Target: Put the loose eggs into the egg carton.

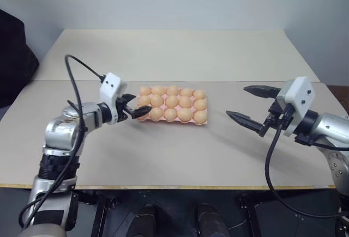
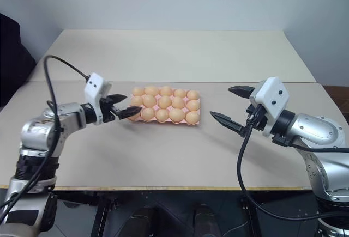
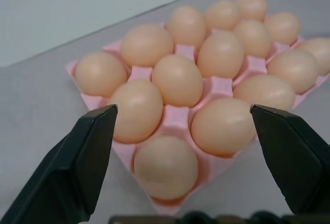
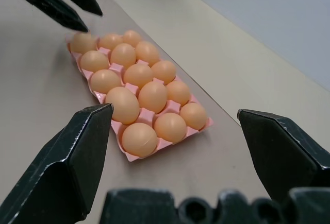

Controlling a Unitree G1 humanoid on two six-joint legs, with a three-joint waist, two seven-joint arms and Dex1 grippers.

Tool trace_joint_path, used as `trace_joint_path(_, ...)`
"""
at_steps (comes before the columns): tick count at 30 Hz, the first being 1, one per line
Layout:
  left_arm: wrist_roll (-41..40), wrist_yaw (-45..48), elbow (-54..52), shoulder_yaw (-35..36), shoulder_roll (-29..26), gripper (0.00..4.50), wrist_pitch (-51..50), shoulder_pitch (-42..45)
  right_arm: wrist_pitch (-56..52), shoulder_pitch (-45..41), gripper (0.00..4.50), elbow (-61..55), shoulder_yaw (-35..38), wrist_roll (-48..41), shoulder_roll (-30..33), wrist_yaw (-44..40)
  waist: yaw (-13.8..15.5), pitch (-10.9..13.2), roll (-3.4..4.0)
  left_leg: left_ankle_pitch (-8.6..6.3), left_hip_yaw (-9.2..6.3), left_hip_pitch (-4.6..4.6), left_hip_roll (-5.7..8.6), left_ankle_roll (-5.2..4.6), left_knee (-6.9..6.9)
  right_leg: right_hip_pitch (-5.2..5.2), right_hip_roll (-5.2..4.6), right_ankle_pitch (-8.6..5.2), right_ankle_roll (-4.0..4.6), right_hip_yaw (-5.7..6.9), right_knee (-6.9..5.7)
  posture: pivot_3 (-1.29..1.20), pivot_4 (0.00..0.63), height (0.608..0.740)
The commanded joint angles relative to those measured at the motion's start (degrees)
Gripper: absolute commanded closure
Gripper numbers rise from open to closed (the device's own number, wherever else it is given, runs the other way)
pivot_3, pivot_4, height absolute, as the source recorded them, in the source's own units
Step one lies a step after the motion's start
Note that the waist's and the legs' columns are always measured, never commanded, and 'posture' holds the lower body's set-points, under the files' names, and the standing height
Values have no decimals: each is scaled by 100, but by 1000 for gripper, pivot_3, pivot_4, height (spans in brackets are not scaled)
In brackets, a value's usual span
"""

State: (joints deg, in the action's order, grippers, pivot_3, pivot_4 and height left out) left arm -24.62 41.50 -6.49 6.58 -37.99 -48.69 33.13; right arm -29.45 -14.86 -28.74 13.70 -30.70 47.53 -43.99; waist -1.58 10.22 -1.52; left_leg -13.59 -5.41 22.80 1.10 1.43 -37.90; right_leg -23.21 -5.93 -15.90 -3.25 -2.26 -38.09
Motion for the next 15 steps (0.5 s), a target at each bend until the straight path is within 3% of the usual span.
trace_joint_path(1,-276,370,-369,921,-577,23,320,-344,5,-50,0,-101,221,-162,26,-27,-54,0,0,0,0,-1,-1,0,0,0,0,0,0,0,0,0,150,740)
trace_joint_path(8,-1263,2284,-614,3022,-1390,23,991,-2431,96,121,0,248,297,-173,173,-430,-92,1,4,0,1,-7,-6,0,6,4,1,0,1,-1,2,0,150,740)
trace_joint_path(15,-1573,2097,-1109,3476,-1294,23,915,-3325,113,121,0,576,272,-165,238,-676,38,1,4,-3,2,-21,-2,-2,6,28,-10,0,-1,6,11,0,150,740)
